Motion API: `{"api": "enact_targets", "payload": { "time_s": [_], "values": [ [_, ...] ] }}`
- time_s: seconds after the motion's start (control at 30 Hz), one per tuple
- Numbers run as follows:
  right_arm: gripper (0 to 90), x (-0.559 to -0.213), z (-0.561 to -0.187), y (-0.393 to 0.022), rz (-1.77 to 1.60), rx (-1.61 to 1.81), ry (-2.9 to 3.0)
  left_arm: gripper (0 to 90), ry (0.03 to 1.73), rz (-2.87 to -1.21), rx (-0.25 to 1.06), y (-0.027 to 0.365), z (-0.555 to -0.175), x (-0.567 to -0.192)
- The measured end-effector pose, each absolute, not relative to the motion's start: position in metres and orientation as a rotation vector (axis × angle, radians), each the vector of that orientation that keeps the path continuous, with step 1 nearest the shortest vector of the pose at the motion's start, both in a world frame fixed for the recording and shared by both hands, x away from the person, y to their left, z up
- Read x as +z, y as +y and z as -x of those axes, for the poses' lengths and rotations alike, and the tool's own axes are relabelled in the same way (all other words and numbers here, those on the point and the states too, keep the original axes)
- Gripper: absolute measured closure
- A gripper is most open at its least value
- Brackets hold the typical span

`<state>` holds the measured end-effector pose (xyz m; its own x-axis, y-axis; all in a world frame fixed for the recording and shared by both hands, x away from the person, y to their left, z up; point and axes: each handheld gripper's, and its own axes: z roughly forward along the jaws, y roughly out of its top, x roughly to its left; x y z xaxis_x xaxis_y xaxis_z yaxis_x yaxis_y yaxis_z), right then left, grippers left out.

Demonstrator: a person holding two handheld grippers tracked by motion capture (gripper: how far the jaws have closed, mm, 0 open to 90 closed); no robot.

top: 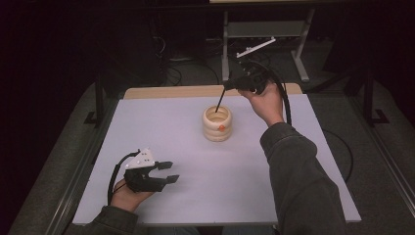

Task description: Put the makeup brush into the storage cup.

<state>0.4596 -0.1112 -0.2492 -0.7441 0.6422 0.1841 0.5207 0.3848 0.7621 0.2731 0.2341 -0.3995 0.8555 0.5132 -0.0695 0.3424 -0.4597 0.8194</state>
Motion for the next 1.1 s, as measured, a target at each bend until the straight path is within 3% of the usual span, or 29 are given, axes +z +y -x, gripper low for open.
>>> {"api": "enact_targets", "payload": {
  "time_s": [1.1],
  "values": [
    [84.6, -0.275, -0.464, -0.109, -1.090, 1.293, 2.496, 43.9, 0.619, -2.098, 0.239, 0.235, -0.274, -0.399]
  ]
}}
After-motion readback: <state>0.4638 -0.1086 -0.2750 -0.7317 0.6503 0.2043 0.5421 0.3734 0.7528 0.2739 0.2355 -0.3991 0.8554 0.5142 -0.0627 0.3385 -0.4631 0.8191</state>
